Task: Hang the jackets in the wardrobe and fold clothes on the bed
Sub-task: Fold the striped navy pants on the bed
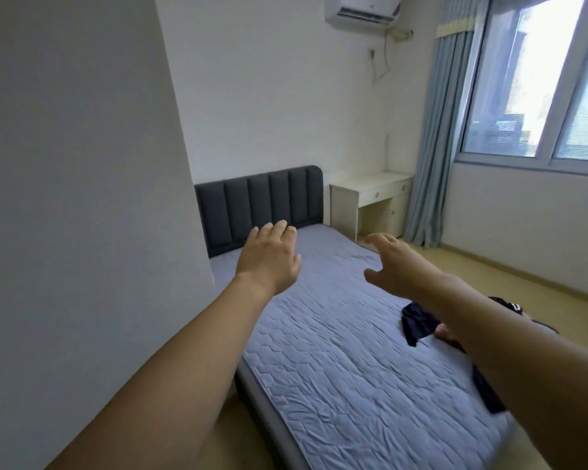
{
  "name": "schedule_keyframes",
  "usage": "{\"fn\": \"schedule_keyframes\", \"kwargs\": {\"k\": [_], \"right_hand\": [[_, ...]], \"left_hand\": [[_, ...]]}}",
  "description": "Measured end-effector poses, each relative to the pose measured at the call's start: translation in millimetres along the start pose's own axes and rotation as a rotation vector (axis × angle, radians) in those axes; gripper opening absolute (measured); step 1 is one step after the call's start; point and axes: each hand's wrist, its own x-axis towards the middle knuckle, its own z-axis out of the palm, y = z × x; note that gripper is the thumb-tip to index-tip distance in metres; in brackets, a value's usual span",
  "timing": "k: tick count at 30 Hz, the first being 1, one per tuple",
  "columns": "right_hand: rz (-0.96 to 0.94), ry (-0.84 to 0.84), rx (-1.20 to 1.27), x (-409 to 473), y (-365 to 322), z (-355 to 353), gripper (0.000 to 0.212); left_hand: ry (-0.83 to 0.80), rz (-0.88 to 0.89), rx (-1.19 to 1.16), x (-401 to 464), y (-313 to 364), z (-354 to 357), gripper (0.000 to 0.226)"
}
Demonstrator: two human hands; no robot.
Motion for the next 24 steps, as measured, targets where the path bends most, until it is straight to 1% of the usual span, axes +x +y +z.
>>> {"fn": "schedule_keyframes", "kwargs": {"k": [3,7,11,14,17,20,22,24], "right_hand": [[0.061,-0.067,0.0,20.5,86.1,-20.0,0.066],[0.139,-0.066,0.014,41.5,207.4,-59.0,0.061],[0.2,-0.076,0.031,63.2,337.2,-77.1,0.058],[0.218,-0.115,0.057,83.6,428.0,-78.7,0.058],[0.216,-0.171,0.076,116.8,510.2,-79.8,0.057],[0.229,-0.217,0.087,158.6,582.0,-78.3,0.057],[0.247,-0.252,0.085,184.8,623.7,-70.6,0.057],[0.261,-0.286,0.088,209.0,664.1,-55.6,0.057]], "left_hand": [[-0.095,-0.003,-0.062,63.3,71.4,28.4,0.059],[-0.122,0.006,-0.145,155.5,172.7,38.0,0.054],[-0.125,0.059,-0.148,235.7,276.5,61.1,0.049],[-0.214,0.034,-0.122,276.2,337.4,90.5,0.052],[-0.3,-0.038,-0.103,317.9,372.0,118.3,0.053],[-0.348,-0.163,-0.18,359.7,390.5,143.1,0.05],[-0.386,-0.197,-0.201,387.8,403.0,165.0,0.05],[-0.416,-0.193,-0.236,422.9,421.7,195.3,0.05]]}}
